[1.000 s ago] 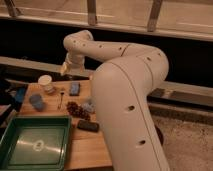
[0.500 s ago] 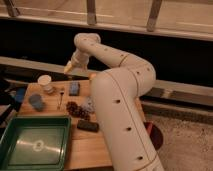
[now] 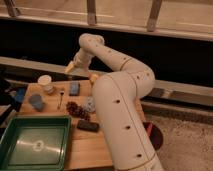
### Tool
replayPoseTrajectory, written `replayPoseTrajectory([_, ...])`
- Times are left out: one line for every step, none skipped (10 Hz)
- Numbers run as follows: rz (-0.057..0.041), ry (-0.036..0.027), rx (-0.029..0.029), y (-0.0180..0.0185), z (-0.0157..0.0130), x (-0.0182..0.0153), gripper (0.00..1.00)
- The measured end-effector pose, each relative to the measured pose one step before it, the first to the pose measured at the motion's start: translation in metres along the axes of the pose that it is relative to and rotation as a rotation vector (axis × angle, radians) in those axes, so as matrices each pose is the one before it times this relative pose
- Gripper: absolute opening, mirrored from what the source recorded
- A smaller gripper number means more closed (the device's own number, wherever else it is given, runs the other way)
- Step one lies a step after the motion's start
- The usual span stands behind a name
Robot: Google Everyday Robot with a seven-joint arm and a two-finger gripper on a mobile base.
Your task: Wipe red bowl with sponge
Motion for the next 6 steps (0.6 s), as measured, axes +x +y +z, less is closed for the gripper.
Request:
replayPoseTrajectory([0.00011,0.00188,0.00927,-0.00043,0.00406,0.00279,0.76])
replayPoseTrajectory([-0.00269,0.00213,0.01498,-0.0017,0.00512,0.00408,0.76])
replayPoseTrajectory([-0.00967,0.00067,0.02316,0.00033,0.00643,0.00412,0.76])
replayPoseTrajectory([-0.00792,-0.00048,0.01555,0.00193,0.0044,0.00214,0.76])
replayPoseTrajectory([-0.01109,-0.00154,0.01401,0.00412,0.00609,0.00153,0.76])
replayPoseTrajectory([-0.01055,-0.00518,0.01809,0.0025,0.00683,0.00132,0.76])
